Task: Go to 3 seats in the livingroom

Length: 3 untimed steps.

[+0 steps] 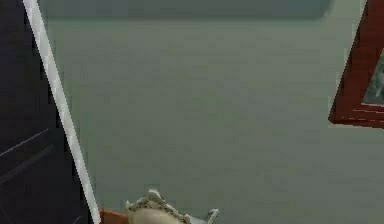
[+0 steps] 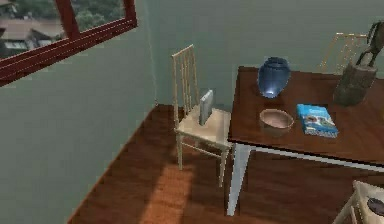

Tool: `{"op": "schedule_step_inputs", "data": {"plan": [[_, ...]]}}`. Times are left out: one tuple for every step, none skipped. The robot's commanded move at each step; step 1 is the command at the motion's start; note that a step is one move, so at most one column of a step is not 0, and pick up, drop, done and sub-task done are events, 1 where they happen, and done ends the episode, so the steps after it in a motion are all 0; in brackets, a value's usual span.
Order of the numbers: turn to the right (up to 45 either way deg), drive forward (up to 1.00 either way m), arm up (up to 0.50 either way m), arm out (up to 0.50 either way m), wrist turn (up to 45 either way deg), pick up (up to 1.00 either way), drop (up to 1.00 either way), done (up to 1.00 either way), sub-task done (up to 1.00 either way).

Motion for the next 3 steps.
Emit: {"op": "schedule_step_inputs", "data": {"plan": [[-45.0,0.0,0.0,0.0,0.0,0.0,0.0,0.0,0.0],[-45.0,0.0,0.0,0.0,0.0,0.0,0.0,0.0,0.0],[-45.0,0.0,0.0,0.0,0.0,0.0,0.0,0.0,0.0]]}}
